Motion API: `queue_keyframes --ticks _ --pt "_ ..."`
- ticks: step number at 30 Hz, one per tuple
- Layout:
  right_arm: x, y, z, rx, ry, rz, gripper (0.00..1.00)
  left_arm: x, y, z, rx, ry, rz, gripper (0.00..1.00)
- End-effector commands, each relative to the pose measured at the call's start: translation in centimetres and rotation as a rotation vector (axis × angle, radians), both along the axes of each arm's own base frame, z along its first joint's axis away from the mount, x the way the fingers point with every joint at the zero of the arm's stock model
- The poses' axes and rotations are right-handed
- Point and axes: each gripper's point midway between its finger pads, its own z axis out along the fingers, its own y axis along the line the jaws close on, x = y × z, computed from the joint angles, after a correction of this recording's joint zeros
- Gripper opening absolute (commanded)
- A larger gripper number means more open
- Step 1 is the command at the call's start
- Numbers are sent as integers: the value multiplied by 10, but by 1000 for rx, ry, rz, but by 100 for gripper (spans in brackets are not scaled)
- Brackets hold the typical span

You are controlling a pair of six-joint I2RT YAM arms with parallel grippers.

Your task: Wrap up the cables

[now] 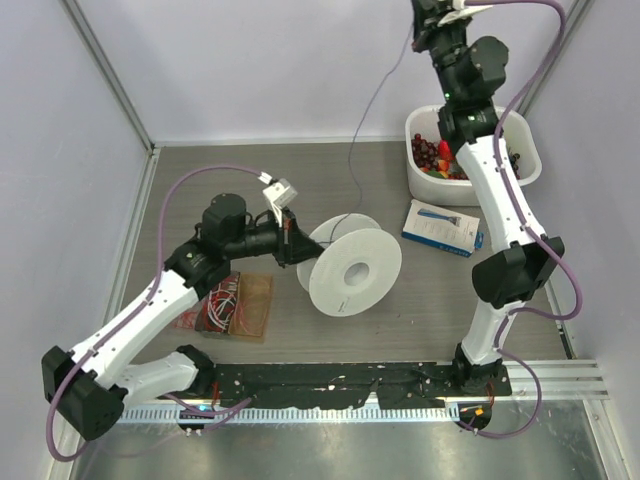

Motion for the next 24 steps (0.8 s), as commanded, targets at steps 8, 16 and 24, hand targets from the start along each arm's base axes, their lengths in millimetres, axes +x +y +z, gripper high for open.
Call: queue_keyframes --ticks 8,16,24 --pt "10 -155 16 -6 -61 -251 1 25 55 88 -393 77 79 0" --pt "16 -223 -20 -57 7 -360 1 38 87 129 -569 88 151 0" --pt "10 -220 -81 -106 111 -311 1 71 119 179 -713 112 299 0"
